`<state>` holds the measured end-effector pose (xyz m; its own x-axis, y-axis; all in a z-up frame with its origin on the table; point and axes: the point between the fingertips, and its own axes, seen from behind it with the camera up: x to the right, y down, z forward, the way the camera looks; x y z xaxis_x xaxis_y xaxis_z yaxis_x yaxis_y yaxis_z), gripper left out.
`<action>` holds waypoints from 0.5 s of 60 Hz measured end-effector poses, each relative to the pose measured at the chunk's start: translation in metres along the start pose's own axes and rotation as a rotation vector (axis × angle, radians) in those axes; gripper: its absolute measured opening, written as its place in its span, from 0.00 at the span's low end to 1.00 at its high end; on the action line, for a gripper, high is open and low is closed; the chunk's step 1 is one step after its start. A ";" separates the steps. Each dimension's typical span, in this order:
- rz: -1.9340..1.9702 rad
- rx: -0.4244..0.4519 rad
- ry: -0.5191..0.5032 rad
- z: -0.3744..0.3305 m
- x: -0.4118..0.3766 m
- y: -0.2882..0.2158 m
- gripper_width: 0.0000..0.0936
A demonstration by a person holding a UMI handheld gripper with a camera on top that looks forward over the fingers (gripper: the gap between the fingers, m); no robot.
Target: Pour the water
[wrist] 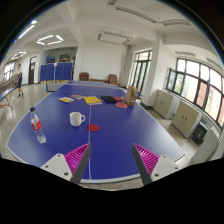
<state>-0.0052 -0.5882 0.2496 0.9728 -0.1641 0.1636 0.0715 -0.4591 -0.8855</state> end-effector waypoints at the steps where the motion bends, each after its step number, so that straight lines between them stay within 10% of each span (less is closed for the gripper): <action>1: 0.001 -0.002 0.000 -0.011 0.000 -0.001 0.91; 30: -0.045 -0.103 -0.163 -0.023 -0.142 0.127 0.91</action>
<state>-0.1394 -0.6430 0.1243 0.9926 -0.0017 0.1215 0.1005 -0.5510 -0.8284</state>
